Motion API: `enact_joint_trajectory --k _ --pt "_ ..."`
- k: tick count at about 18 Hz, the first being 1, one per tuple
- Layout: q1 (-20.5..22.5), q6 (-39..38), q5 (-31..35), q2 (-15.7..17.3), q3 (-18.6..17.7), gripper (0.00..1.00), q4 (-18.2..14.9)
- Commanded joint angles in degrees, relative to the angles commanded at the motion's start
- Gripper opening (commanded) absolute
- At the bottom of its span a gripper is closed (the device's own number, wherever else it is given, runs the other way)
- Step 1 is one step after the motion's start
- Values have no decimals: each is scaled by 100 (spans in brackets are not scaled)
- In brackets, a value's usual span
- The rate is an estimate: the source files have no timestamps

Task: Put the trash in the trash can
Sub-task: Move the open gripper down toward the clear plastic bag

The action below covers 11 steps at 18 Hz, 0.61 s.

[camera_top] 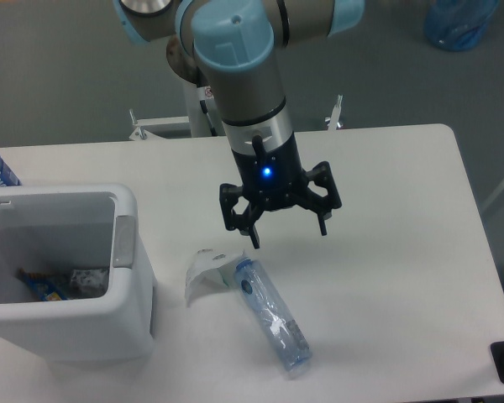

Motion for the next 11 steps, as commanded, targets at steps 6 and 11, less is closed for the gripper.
enact_joint_trajectory --k 6,11 --pt "-9 132 -18 18 -176 100 71" --pt "-9 237 -35 44 -264 100 62"
